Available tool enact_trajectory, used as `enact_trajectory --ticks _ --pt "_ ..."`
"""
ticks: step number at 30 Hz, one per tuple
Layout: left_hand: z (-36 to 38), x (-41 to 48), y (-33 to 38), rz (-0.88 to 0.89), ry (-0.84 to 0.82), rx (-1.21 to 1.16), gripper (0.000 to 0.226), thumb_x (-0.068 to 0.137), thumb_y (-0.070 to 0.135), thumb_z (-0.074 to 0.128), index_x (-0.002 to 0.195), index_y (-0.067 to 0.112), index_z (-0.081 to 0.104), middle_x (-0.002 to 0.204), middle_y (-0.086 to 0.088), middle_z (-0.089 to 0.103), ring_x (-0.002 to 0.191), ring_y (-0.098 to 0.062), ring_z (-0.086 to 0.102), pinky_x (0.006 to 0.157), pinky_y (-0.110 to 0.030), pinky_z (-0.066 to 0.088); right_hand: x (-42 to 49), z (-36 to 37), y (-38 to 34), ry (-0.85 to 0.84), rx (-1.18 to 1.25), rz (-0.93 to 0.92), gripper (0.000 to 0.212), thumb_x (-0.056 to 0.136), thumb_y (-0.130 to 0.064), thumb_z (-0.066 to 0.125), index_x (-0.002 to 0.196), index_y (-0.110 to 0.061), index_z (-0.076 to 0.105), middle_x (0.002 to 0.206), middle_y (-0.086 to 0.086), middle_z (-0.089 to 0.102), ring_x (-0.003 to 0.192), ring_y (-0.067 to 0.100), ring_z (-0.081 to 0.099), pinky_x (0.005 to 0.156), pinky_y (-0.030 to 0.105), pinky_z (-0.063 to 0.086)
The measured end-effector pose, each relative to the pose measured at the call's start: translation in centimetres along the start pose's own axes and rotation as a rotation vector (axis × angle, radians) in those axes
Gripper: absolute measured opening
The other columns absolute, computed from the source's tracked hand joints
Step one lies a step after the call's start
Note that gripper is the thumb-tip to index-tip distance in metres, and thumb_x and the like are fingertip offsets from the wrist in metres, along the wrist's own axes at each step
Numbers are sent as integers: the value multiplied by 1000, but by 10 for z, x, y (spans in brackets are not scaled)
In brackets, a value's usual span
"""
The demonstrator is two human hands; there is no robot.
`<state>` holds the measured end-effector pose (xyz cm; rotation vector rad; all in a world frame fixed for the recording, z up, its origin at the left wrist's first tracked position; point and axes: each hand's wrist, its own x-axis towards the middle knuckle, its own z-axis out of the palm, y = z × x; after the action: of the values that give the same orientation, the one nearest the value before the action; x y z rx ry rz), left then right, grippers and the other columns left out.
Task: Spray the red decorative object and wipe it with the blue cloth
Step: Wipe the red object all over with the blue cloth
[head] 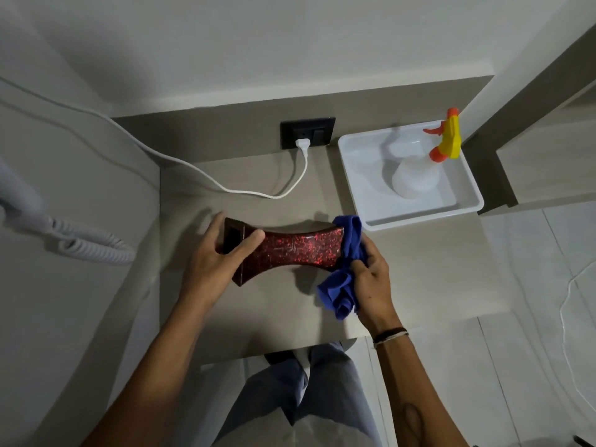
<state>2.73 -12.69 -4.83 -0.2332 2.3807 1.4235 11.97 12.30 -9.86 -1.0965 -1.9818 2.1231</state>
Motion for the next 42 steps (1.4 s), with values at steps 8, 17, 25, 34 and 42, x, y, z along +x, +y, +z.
enact_trajectory --ticks 8,17,25,34,42 --pt "-11 5 -21 118 -229 222 130 41 78 95 140 85 11 159 19 32 141 -15 50 113 -44 47 -2 14 -9 -6 -165 -174 77 88 13 39 152 -27 55 145 0 66 132 16 65 121 44 51" --pt "2 8 -25 239 -49 241 103 49 43 89 141 52 45 132 3 62 115 -21 68 95 -46 61 -40 65 -5 -211 -675 -436 76 99 11 56 168 -2 27 176 23 27 166 40 23 135 60 22" --pt "-4 5 -27 198 -33 307 117 50 31 95 155 17 46 141 -4 57 120 -28 66 98 -42 58 -36 52 -9 -402 -713 -562 72 105 9 51 169 -17 31 179 3 26 168 24 24 134 49 30" --pt "-1 5 -13 291 -1 265 96 48 34 83 138 36 50 135 14 58 116 -10 59 93 2 36 -66 102 -5 -446 -564 -704 75 109 -7 44 173 -15 6 184 3 1 171 22 3 140 43 9" --pt "-1 -1 -11 306 14 314 102 45 39 83 141 33 49 134 15 52 108 -9 58 90 -27 49 -44 74 -14 -269 -586 -506 62 108 -3 45 167 -20 35 174 1 38 161 27 41 131 43 37"
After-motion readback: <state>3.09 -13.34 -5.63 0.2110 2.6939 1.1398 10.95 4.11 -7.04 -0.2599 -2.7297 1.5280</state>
